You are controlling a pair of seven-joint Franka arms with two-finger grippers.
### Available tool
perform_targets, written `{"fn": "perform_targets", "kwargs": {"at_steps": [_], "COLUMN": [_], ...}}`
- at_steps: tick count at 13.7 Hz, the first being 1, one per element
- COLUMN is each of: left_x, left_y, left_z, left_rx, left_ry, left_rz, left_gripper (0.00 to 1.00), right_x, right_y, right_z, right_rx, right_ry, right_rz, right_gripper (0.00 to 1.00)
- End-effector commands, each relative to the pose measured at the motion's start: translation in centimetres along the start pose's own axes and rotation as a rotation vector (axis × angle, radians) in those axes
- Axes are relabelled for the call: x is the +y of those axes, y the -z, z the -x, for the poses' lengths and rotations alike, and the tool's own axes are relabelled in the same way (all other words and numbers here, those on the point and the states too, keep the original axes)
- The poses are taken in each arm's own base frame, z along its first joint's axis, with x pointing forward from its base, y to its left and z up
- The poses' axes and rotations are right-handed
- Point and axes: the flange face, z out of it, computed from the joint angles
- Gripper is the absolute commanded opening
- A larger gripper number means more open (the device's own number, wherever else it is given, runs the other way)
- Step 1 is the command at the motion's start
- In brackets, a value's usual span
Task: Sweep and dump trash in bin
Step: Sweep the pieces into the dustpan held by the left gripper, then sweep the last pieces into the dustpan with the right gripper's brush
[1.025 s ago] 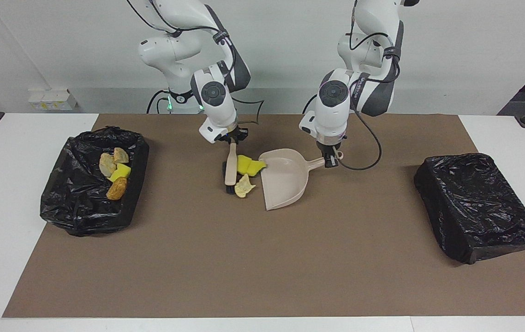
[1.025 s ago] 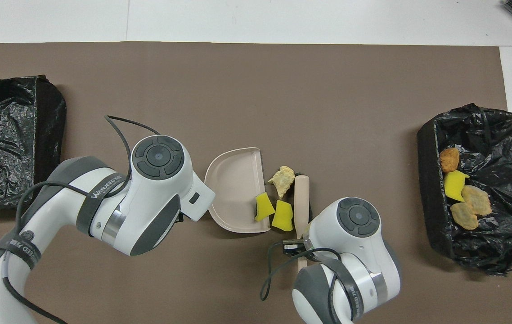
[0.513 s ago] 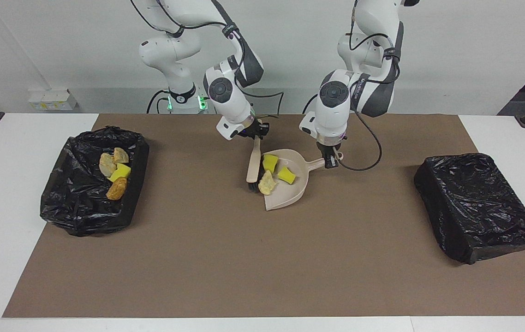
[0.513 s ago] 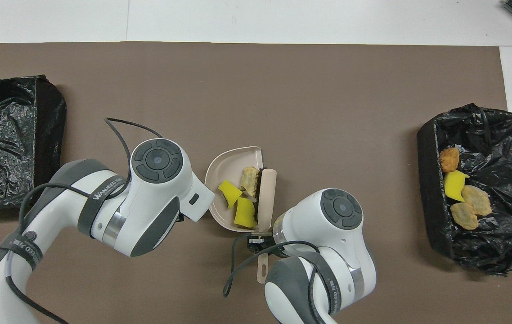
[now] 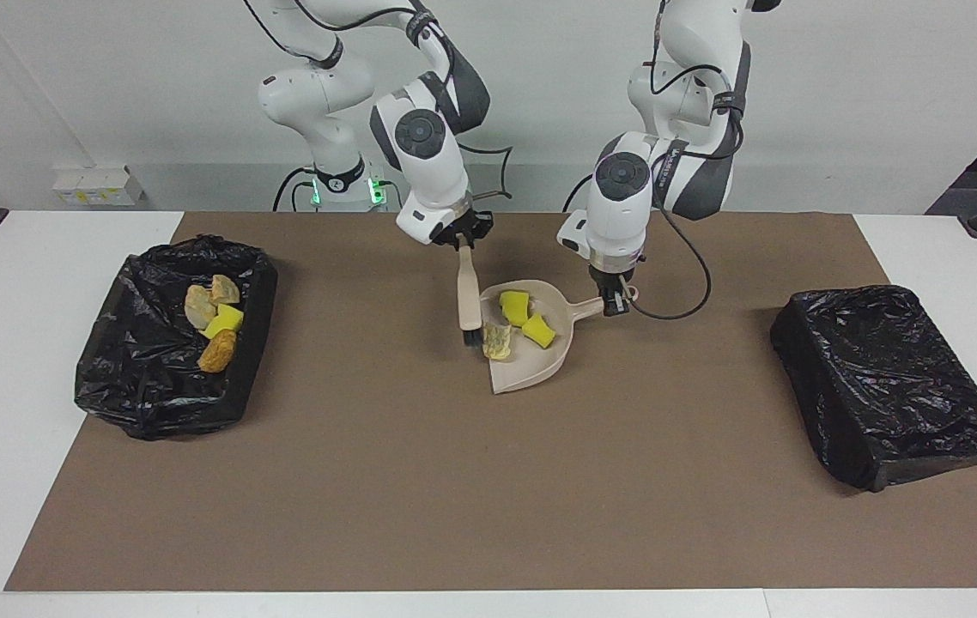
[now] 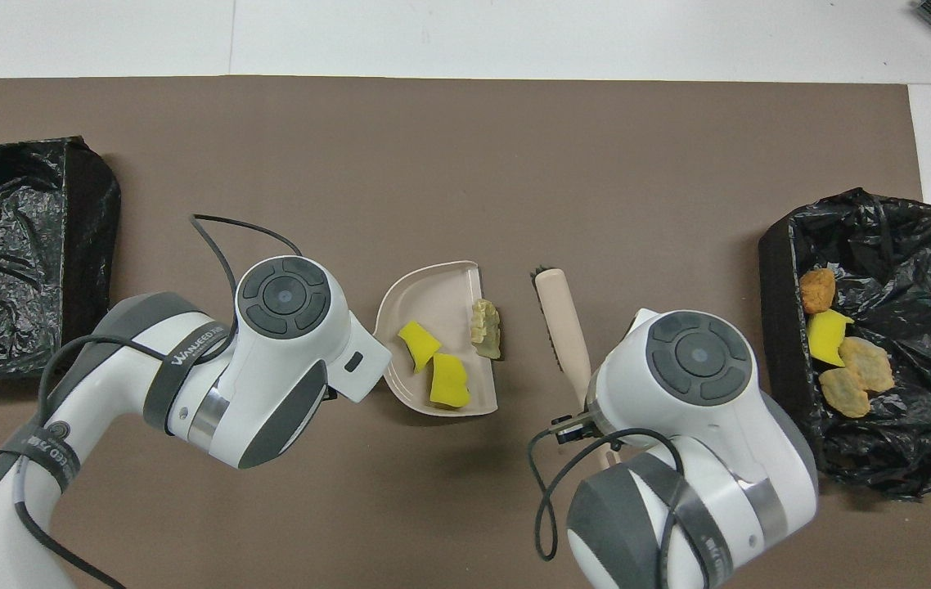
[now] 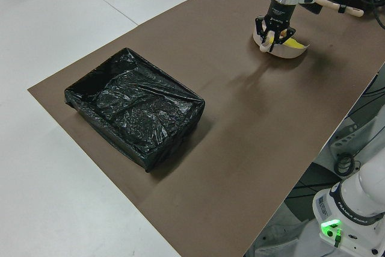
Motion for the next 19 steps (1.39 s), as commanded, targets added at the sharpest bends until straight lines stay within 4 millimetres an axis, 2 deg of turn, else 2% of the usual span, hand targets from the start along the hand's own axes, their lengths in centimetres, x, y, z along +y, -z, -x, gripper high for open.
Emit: {"fn": "perform_targets", "kwargs": {"at_steps": [1,2,3,4,6,8,9,12,14,17,18,19], "left_x": [0.5,0.4,0.4,0.4,0.3,0.1,-0.7,-0.8,-0.7,-0.7,-0.8,-0.7], "left_y": [-0.3,-0.2,-0.2,-0.2,-0.3,-0.2,-0.5,-0.5,-0.5,-0.6,-0.8,-1.1], "left_z": [0.5,0.6,0.6,0.7,0.8,0.8,1.8,2.0,1.9,1.9,2.0,2.1], "left_rx": [0.002,0.003,0.003,0.003,0.003,0.008,0.012,0.013,0.013,0.013,0.019,0.029], "left_ry": [-0.022,-0.022,-0.024,-0.024,-0.042,-0.044,-0.029,-0.052,-0.055,-0.067,-0.082,-0.098], "left_rz": [-0.032,-0.033,-0.033,-0.033,-0.032,-0.039,-0.040,-0.039,-0.039,-0.039,-0.043,-0.048], "left_gripper": [0.00,0.00,0.00,0.00,0.00,0.00,0.00,0.00,0.00,0.00,0.00,0.00], "right_x": [5.1,7.2,8.4,8.7,7.5,4.0,2.3,-2.7,-5.7,-8.2,-10.0,-10.7], "right_y": [-0.2,-0.2,-0.5,-1.3,-4.4,-6.4,-7.2,-10.1,-10.1,-9.6,-9.5,-9.3], "right_z": [-2.1,-2.3,-2.2,-2.4,-4.0,-4.7,-5.0,-5.3,-4.9,-4.1,-3.5,-3.1], "right_rx": [-0.012,-0.020,-0.025,-0.036,-0.051,-0.057,-0.059,-0.039,-0.031,-0.062,-0.080,-0.095], "right_ry": [0.141,0.168,0.174,0.173,0.176,0.112,0.089,-0.019,-0.072,-0.143,-0.154,-0.183], "right_rz": [0.099,0.139,0.148,0.151,0.132,0.070,0.039,-0.038,-0.136,-0.230,-0.281,-0.325], "right_gripper": [0.00,0.00,0.00,0.00,0.00,0.00,0.00,0.00,0.00,0.00,0.00,0.00]}}
